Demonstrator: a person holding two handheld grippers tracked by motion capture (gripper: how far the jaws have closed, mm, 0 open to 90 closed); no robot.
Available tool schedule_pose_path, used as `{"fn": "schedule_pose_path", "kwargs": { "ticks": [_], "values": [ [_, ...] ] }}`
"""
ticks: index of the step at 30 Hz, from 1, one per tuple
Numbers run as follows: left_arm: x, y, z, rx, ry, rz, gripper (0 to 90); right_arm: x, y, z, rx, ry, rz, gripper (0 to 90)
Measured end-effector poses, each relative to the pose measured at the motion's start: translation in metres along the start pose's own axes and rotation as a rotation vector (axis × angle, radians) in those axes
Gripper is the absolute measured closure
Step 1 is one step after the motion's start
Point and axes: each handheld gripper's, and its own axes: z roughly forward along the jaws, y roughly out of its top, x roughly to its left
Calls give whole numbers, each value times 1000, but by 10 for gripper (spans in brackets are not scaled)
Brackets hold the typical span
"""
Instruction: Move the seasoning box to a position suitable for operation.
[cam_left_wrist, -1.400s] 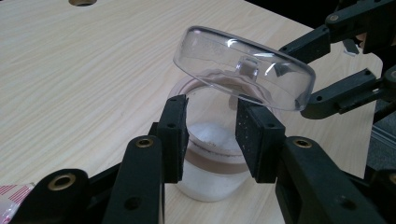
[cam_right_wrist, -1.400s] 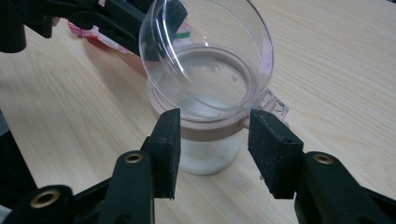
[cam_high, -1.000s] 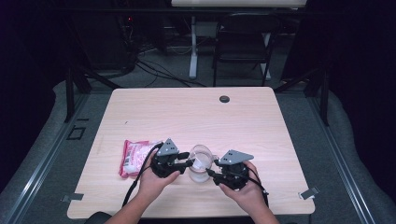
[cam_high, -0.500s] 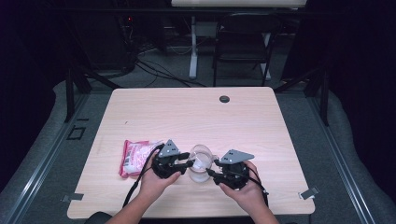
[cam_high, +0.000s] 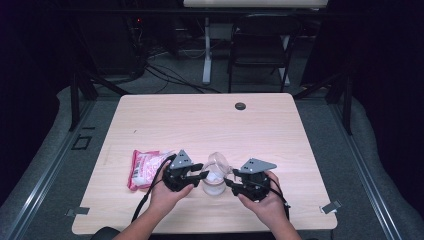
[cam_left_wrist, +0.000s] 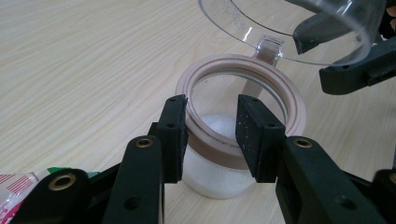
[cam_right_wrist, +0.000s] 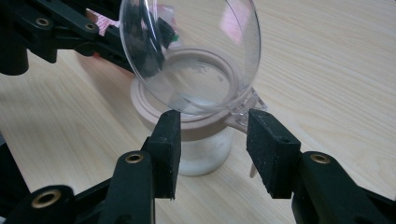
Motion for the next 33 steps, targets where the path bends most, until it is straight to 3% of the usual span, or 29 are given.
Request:
{"fn": "schedule_pose_path", "kwargs": {
  "ticks": [16,26,33],
  "values": [
    [-1,0,0,-1,4,3,639,-15,-4,-4,-1,-36,63,563],
    [-1,0,0,-2,4,1,640,-20,-6,-1,4,-28,93,575],
    [-2,-1,0,-11,15,10,646,-17,-7,1,-8,8,96,539]
  ]
}}
